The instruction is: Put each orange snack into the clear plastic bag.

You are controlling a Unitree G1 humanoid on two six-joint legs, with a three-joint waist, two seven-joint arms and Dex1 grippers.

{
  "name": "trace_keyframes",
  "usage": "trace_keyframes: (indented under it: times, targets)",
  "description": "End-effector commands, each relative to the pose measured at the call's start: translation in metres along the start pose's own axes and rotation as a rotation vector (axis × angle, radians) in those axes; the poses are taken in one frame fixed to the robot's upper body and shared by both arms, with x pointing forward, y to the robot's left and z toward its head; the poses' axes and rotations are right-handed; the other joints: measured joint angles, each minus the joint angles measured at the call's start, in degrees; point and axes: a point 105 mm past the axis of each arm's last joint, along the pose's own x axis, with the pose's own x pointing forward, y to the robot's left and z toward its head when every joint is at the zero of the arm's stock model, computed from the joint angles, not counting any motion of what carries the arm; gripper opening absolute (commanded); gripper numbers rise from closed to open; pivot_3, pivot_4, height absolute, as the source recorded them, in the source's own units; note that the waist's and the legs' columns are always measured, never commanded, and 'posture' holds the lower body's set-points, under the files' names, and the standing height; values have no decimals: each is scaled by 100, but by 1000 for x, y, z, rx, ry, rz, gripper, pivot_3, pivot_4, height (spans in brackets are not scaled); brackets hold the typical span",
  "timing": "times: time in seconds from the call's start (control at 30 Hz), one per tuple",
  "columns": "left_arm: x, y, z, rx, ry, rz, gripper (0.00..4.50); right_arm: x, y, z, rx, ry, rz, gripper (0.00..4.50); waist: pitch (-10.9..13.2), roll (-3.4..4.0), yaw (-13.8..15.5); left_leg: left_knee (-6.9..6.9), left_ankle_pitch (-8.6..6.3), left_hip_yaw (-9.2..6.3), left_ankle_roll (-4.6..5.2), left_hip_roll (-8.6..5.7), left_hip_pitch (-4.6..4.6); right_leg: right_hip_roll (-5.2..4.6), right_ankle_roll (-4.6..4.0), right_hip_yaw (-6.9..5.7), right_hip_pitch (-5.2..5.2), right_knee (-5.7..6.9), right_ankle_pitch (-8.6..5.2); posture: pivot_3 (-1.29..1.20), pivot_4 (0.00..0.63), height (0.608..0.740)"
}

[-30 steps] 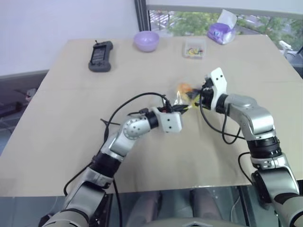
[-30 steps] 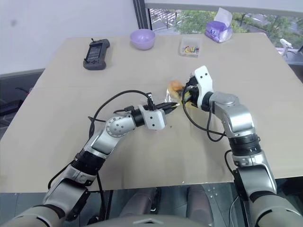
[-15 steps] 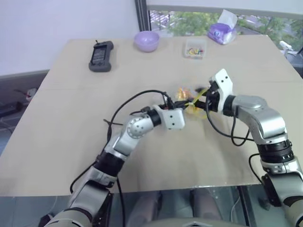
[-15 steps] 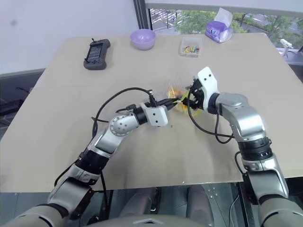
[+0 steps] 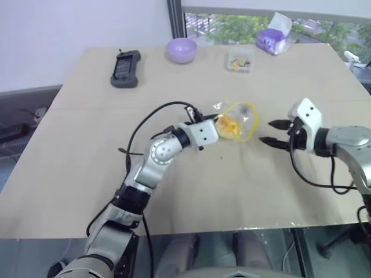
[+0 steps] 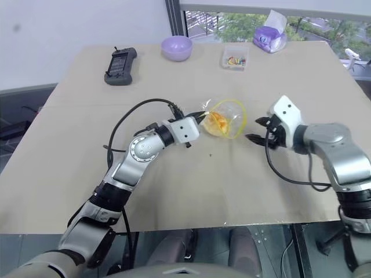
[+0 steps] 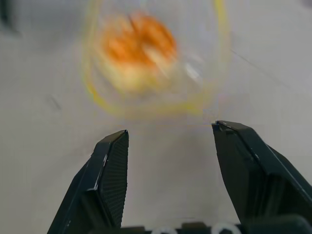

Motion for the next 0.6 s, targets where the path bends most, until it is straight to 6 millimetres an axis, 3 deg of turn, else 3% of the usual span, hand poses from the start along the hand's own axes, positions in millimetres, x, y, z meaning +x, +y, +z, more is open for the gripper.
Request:
trace_keyframes:
  times: [0.03, 0.17, 0.27, 0.47, 0.57, 0.6]
  targets:
    - [1, 5, 11, 1, -44, 24, 0, 20, -4, -5, -117, 39, -71, 2952, 0, 0, -13, 0, 0, 0, 0, 2, 1, 0, 0, 0, 1, 1, 0, 0, 150, 740]
    - [1, 2, 12, 5, -47, 14, 0, 42, -2, -1, -133, 7, -105, 2952, 0, -1, -31, 2, 1, 8, -1, 3, 0, -1, 0, 9, -3, 2, 0, 0, 150, 740]
    - [0, 2, 12, 5, -44, 13, 0, 49, -12, 5, -151, -15, -170, 2952, 0, -1, -1, 6, 0, 0, -1, 0, -2, -1, 0, 4, 0, 0, 1, 0, 150, 740]
    - [-3, 1, 10, 9, -36, 11, 0, 51, -16, 30, -134, -123, -158, 2952, 1, -1, 9, 8, 0, -9, -1, -1, -7, -1, 0, 0, 0, -2, 1, 0, 150, 740]
    - [-3, 0, 10, 9, -35, 11, 0, 51, -6, 40, -151, -172, -106, 2952, 1, -1, 8, 8, 0, -10, -1, -2, -7, -1, 0, -1, 1, -2, 1, 0, 150, 740]
    - [-2, 0, 10, 9, -35, 11, 0, 50, -1, 45, -157, -193, -79, 2717, 1, 0, 7, 8, 0, -10, -1, -2, -7, -1, 0, -1, 1, -1, 1, 0, 150, 740]
